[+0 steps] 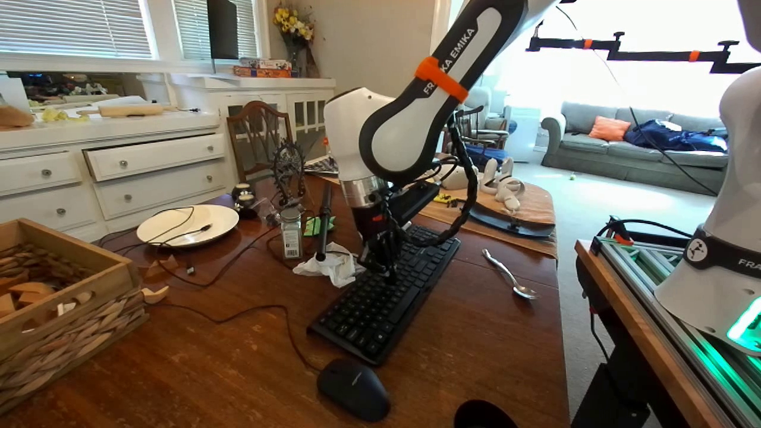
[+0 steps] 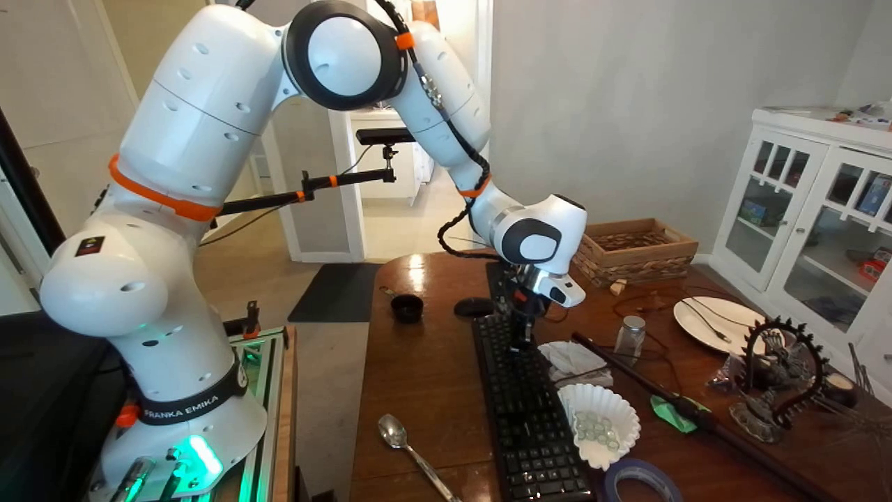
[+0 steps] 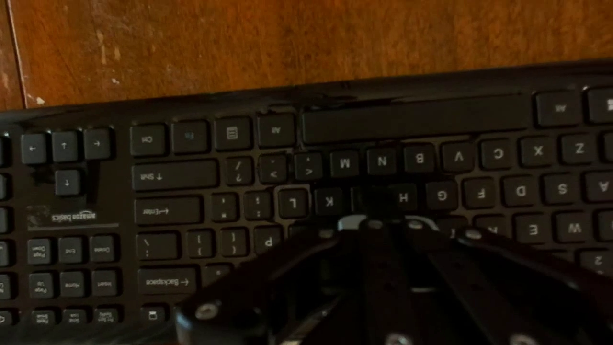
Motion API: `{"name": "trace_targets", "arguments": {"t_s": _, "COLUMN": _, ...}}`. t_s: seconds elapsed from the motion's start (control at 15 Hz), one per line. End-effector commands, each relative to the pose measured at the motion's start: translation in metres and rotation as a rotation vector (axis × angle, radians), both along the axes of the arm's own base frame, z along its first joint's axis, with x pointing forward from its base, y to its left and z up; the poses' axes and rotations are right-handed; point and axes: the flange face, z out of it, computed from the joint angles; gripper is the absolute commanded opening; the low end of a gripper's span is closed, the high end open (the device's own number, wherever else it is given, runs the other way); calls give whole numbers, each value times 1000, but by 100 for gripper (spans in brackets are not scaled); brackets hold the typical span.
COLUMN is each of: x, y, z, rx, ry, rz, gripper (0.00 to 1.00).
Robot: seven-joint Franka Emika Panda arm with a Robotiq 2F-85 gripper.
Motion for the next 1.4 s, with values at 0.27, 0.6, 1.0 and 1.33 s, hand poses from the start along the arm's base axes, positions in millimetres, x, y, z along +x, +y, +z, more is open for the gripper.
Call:
{"name": "trace_targets", "arguments": {"t_s": 0.27, "x": -15, "y": 31, "z": 13, "rx": 4, "ry": 6, "rz": 26, "gripper": 0}}
{"name": "trace_targets", "arguments": {"t_s": 0.6, "x": -9, "y": 50, "z": 12, "rx": 16, "ry": -14, "rz": 58, "gripper": 0}}
{"name": "trace_targets", "arguments": {"t_s": 1.0, "x": -8, "y": 58, "z": 8, "rx": 30, "ry": 12, "rz": 64, "gripper": 0}}
{"name": "trace_targets", "arguments": {"t_s": 1.33, "x": -9, "y": 59, "z": 1, "rx": 26, "ry": 6, "rz": 89, "gripper": 0}}
